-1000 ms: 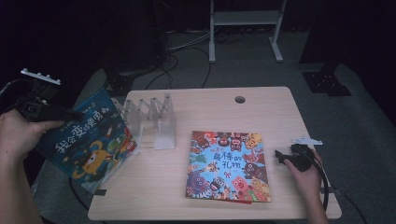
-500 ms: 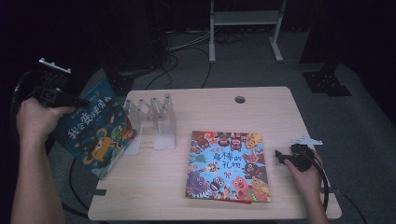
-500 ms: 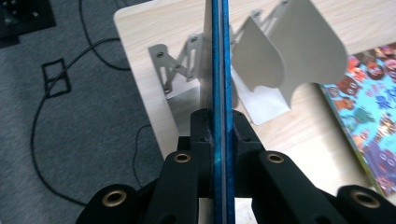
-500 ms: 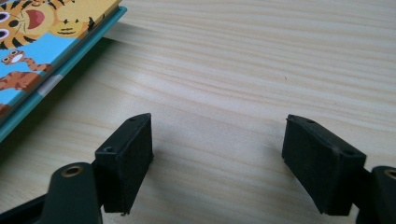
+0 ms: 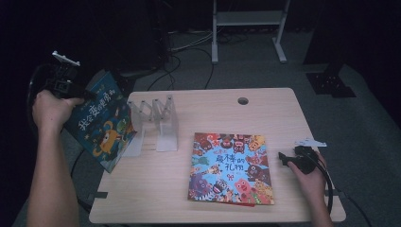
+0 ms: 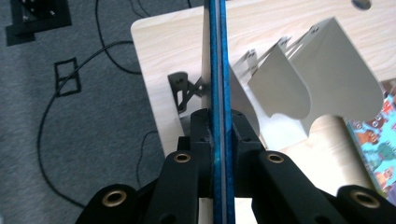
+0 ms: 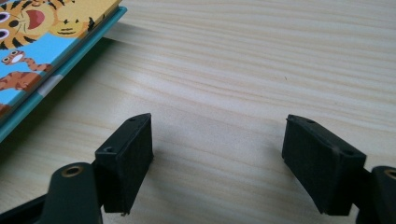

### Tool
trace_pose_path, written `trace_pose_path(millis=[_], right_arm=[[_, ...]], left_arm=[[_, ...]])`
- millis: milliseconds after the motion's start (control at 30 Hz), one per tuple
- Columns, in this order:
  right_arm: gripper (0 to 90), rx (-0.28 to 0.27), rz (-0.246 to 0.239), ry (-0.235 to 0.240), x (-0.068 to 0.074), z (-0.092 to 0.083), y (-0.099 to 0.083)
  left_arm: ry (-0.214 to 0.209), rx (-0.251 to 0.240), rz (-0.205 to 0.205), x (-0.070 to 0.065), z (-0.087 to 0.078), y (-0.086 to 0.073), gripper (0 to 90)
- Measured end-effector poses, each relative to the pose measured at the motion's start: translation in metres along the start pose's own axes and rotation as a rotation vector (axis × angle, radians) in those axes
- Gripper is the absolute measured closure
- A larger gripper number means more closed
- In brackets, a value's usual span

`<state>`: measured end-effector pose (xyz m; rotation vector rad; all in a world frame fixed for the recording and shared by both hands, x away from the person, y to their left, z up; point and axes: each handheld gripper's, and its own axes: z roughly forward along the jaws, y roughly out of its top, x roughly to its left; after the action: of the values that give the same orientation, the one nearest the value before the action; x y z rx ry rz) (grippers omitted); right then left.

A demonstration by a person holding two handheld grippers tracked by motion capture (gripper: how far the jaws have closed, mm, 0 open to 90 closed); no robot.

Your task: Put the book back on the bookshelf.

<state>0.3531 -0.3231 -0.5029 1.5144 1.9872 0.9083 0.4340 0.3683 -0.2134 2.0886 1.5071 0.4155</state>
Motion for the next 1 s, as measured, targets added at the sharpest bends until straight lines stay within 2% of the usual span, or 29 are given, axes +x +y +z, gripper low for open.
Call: trace_pose_path(millis=[167, 433, 567, 800, 867, 1000], right_arm=[[23.9, 0.0, 0.0, 0.0, 0.0, 0.0, 0.0], [23.9, -0.001, -0.003, -0.001, 0.0, 0.0, 0.0], [23.9, 0.0, -0.001, 0.0, 0.0, 0.0, 0.0], [23.9, 0.001, -0.001, 0.0, 0.0, 0.0, 0.0], [23.9, 0.0, -0.001, -0.001, 0.0, 0.0, 0.0], [23.9, 0.0, 0.0, -0.001, 0.0, 0.0, 0.0]], left_arm=[[0.006, 0.016, -0.007, 0.0, 0.003, 0.005, 82.1], [0.007, 0.009, -0.004, 0.001, 0.001, 0.0, 80.8], [0.021, 0.013, 0.013, 0.001, -0.002, -0.001, 79.6], [0.03, -0.017, 0.029, -0.001, -0.023, 0.0, 78.9], [0.048, -0.036, 0.043, -0.005, -0.036, 0.0, 79.8], [0.045, -0.065, 0.065, -0.013, -0.052, 0.0, 83.7]])
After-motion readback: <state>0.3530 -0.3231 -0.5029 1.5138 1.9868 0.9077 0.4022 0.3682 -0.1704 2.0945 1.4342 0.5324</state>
